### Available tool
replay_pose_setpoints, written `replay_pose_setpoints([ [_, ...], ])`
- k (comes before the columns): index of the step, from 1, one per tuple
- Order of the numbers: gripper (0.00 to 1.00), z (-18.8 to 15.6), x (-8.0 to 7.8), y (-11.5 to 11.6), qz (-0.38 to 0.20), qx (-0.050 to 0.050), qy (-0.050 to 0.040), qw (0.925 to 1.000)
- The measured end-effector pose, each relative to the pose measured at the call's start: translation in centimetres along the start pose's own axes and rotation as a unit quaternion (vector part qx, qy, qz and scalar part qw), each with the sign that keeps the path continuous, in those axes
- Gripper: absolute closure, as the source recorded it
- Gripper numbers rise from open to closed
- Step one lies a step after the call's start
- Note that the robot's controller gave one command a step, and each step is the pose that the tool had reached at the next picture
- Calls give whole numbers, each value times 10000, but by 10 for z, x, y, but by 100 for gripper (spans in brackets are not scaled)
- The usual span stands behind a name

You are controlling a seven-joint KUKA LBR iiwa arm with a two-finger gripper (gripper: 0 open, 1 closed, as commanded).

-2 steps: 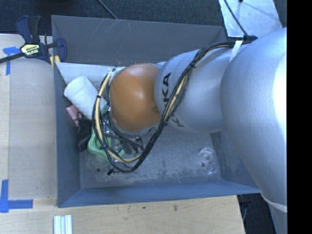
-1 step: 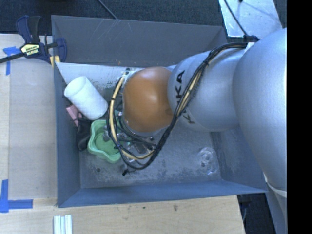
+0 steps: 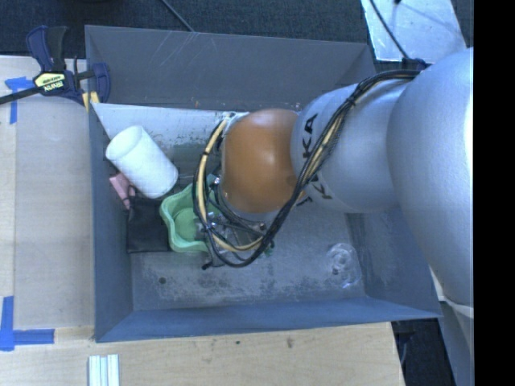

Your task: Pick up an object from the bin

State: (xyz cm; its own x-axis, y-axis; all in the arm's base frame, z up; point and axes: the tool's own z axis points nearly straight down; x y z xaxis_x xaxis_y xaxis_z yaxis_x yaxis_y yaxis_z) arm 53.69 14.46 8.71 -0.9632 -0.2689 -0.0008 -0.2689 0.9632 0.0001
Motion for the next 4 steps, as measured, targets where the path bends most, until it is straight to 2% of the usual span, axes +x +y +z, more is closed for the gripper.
replay_pose_setpoints([
  [1,100,0,0,0,1,0,1,10000],
  [2,100,-50,-1,-7,-97,-2,28,9999],
  [3,100,-71,-12,-26,-61,5,-44,10000],
  [4,100,-65,-12,-29,-59,3,-21,10000],
])
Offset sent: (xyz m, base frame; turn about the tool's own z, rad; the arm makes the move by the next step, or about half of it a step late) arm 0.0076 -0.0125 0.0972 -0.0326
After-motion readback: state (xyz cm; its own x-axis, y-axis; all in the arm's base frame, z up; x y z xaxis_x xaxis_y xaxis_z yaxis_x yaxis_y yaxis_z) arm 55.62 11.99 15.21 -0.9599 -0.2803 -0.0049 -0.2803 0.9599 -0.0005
